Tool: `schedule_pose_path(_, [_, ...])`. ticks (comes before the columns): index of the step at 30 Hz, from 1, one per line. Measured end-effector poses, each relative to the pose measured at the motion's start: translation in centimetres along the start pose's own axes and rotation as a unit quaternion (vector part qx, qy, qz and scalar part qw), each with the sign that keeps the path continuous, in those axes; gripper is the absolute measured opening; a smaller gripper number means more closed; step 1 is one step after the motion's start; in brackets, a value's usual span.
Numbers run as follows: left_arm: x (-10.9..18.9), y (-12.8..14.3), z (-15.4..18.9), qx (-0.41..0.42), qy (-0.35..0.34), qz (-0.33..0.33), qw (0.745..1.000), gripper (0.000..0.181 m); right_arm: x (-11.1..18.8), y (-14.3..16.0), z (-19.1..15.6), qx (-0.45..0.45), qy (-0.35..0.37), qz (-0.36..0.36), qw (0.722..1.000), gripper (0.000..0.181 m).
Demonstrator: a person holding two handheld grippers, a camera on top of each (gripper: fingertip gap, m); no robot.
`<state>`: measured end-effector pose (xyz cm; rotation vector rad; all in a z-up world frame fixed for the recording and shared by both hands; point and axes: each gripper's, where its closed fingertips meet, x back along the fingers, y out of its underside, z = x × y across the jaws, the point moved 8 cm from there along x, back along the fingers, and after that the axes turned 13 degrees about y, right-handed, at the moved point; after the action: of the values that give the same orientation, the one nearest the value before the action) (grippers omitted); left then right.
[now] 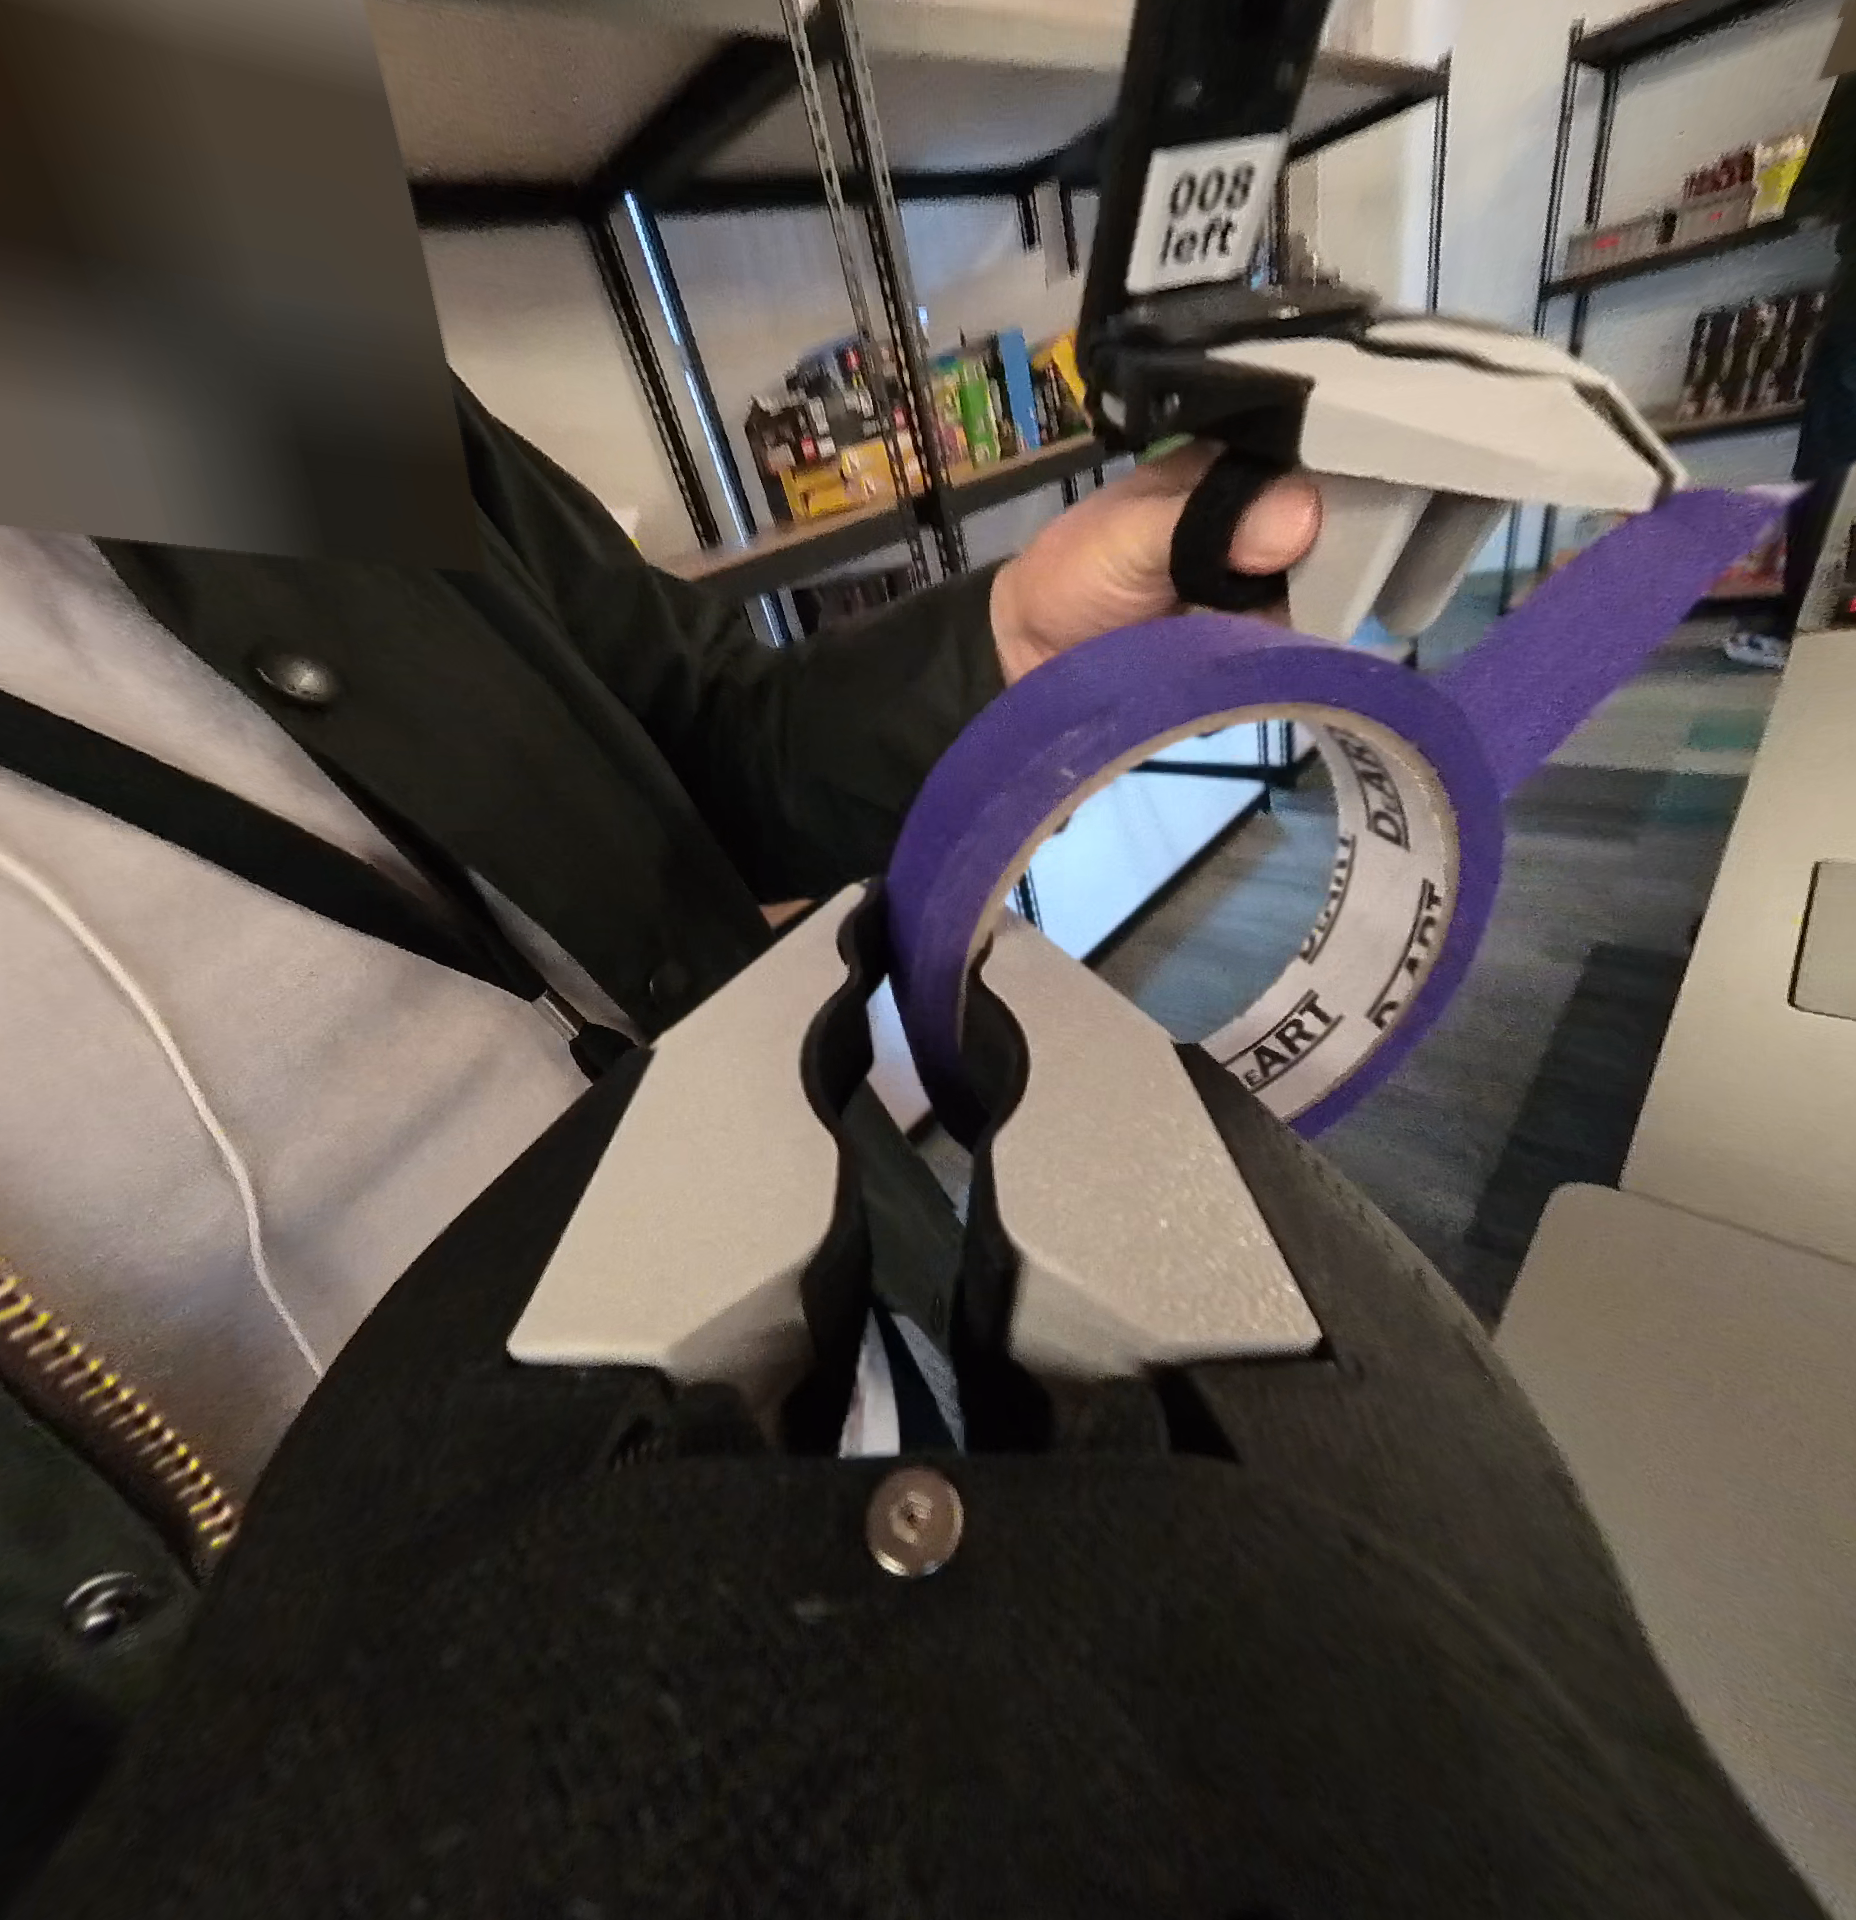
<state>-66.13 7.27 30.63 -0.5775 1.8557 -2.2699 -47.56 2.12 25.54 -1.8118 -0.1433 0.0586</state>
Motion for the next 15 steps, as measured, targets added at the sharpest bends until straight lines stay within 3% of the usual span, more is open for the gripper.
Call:
schedule_pose_path(5, [-0.4,1.8,-1.8,0.037,-0.029,-0.010,0.999,0.000,0.9,0.8,0.1,-0.027,-0.034,0.052,0.998,0.009])
schedule_pose_path(7, [0.7,2.7,-3.5,0.031,-0.101,-0.026,0.994,0.000,1.8,1.0,0.0,-0.056,-0.066,0.090,0.992,0.009])
schedule_pose_path(8, [1.2,3.1,-4.1,0.042,-0.104,-0.021,0.993,0.000,2.5,1.0,0.1,-0.075,-0.072,0.114,0.988,0.009])
schedule_pose_path(11, [1.2,3.4,-3.2,0.106,0.018,0.046,0.993,0.000,4.3,1.9,1.1,-0.116,-0.049,0.141,0.982,0.009])
schedule_pose_path(15, [-0.3,4.4,-1.7,0.120,0.103,0.076,0.985,0.003,6.1,2.8,1.5,-0.163,-0.067,0.146,0.973,0.009])
